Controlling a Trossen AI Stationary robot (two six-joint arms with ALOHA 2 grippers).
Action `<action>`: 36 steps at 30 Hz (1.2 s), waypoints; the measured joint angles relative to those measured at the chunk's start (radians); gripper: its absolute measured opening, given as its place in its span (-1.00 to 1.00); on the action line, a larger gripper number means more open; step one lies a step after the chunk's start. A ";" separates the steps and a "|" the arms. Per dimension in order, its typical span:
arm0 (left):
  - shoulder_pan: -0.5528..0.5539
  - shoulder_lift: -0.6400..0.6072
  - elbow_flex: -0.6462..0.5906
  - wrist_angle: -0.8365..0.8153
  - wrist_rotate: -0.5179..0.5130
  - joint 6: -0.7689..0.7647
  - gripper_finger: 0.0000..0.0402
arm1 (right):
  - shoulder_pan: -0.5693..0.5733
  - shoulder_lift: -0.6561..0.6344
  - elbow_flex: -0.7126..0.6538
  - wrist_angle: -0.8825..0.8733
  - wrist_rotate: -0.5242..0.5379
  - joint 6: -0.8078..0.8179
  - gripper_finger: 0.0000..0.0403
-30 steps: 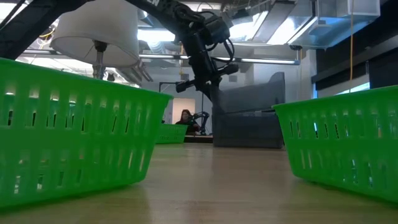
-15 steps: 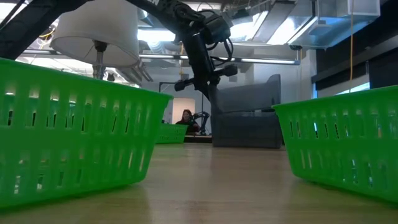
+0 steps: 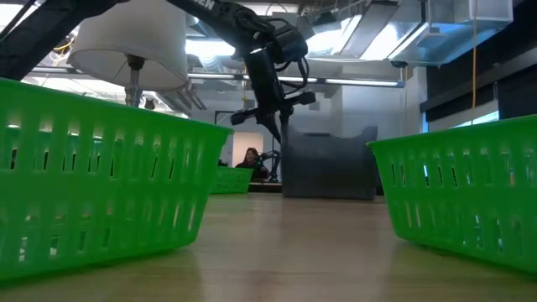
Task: Stack baskets by color
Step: Stack the bottom transparent black bin on the top transparent black bin, then prepare the bottom left green bin
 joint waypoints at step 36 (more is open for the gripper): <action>-0.376 -0.421 0.000 -0.696 0.382 0.853 -0.77 | 0.008 0.096 -0.043 -0.099 -0.210 0.065 -0.70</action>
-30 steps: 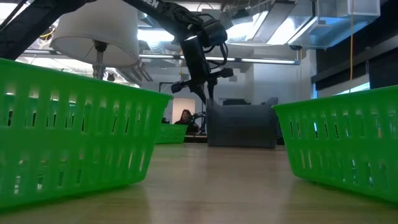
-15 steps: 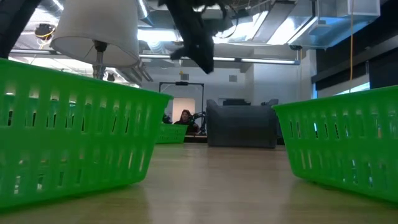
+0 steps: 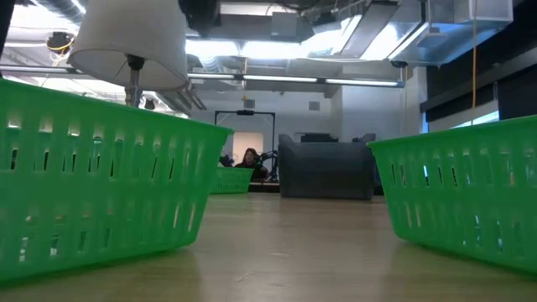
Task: Stack baskets by color
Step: Prepare the bottom left green bin
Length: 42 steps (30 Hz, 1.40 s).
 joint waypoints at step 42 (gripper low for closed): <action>-0.478 -0.409 -0.001 -0.143 -0.330 -0.261 -0.77 | 0.117 0.440 0.000 0.397 0.015 0.721 -0.70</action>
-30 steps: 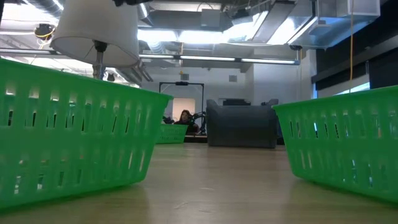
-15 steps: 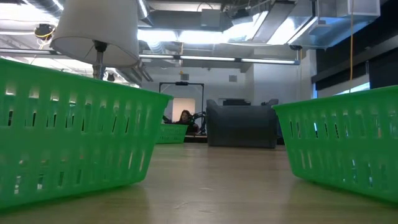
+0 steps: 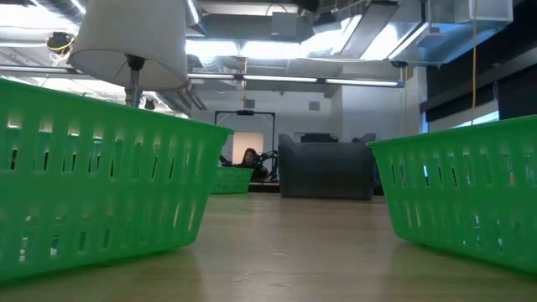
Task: Stack baskets by color
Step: Prepare the bottom left green bin
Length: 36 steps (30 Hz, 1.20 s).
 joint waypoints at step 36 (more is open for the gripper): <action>-0.013 -0.028 0.000 -0.094 -0.030 0.018 -0.77 | 0.023 0.293 0.000 0.260 -0.192 0.496 -0.58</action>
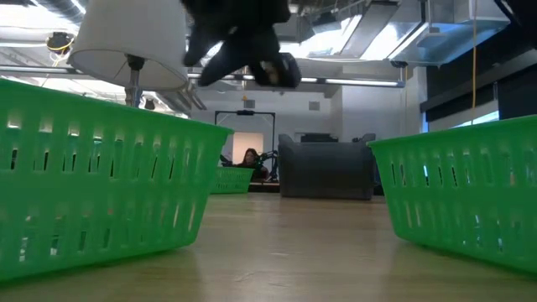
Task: Stack baskets by color
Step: Prepare the bottom left green bin
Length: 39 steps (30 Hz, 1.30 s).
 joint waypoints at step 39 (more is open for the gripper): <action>0.000 -0.002 0.000 0.000 0.000 -0.002 -0.77 | 0.024 0.117 0.000 0.109 0.018 0.001 -0.58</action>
